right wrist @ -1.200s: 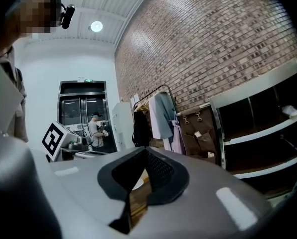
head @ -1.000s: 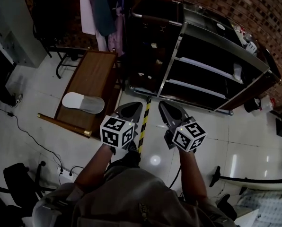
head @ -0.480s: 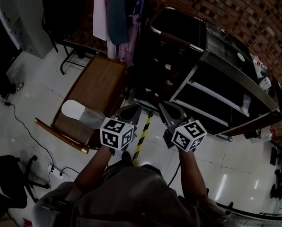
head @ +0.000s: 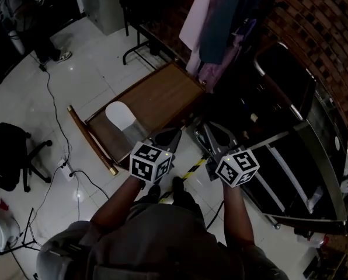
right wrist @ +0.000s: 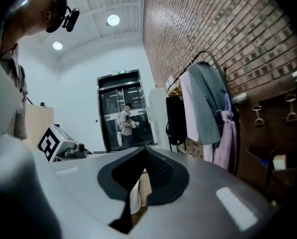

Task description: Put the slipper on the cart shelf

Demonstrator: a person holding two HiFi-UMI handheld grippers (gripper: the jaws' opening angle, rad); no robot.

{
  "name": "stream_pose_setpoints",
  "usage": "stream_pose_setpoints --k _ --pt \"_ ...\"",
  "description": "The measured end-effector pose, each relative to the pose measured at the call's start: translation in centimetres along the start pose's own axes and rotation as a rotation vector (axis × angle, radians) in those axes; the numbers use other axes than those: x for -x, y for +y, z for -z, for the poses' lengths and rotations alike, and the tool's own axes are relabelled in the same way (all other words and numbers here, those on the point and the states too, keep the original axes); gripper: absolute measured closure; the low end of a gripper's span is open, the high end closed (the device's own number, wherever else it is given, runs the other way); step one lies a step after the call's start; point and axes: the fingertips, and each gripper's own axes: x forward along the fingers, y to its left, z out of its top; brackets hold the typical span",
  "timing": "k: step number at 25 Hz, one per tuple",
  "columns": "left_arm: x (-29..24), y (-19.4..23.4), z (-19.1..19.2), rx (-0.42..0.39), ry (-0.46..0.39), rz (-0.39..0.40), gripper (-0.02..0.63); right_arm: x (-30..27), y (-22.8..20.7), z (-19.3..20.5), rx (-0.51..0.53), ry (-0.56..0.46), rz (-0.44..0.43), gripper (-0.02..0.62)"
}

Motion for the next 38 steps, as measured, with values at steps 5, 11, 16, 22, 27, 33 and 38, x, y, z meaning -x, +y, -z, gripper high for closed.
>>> stream_pose_setpoints --k 5,11,16,22,27,33,38 --pt "1.2 4.6 -0.3 0.065 -0.051 -0.206 0.598 -5.2 0.8 0.6 0.025 0.057 -0.204 0.595" --pt "4.4 8.3 -0.1 0.134 -0.11 -0.479 0.598 -10.1 3.5 2.9 0.077 0.143 -0.462 0.595" --pt "8.7 10.3 1.0 0.175 -0.131 -0.654 0.598 -12.7 6.5 5.9 0.108 0.221 -0.583 0.595" --pt "12.4 12.6 3.3 0.249 -0.146 -0.774 0.598 -15.4 9.8 10.6 0.127 0.338 -0.65 0.595" --pt "13.4 15.2 4.8 0.268 -0.147 -0.79 0.598 -17.4 11.6 14.6 0.178 0.442 -0.659 0.584" --pt "13.8 18.1 7.7 0.315 -0.113 -0.789 0.598 -21.0 11.1 20.4 0.215 0.567 -0.577 0.543" --pt "13.6 19.2 8.4 0.344 -0.099 -0.767 0.598 -23.6 10.0 24.7 0.219 0.658 -0.529 0.475"
